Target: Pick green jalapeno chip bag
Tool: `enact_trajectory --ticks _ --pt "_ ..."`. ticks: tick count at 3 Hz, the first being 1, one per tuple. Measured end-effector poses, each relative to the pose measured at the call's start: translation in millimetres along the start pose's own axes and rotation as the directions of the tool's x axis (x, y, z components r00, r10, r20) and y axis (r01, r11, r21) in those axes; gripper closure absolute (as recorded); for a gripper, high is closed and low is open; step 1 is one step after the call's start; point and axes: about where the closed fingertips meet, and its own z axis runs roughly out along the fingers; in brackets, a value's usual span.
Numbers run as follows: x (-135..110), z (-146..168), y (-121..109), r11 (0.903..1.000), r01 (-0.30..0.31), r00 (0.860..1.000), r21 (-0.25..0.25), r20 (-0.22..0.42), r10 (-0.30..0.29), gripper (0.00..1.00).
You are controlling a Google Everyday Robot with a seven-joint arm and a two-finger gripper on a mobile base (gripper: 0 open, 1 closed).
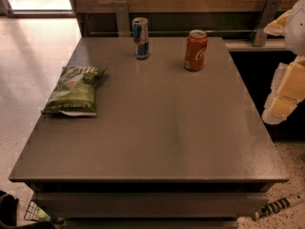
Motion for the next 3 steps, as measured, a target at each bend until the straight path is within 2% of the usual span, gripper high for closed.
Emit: enact_trajectory --ticks 1,2,3 --pt "0.0 -0.1 0.0 1.0 0.0 1.0 0.0 0.0 0.0 0.0" --pt "-12.8 10.3 -4.8 0.9999 0.009 0.998 -0.01 0.064 -0.008 0.0" --pt "-47.2 36.5 -13.5 0.9987 0.042 0.978 -0.031 0.206 -0.035 0.0"
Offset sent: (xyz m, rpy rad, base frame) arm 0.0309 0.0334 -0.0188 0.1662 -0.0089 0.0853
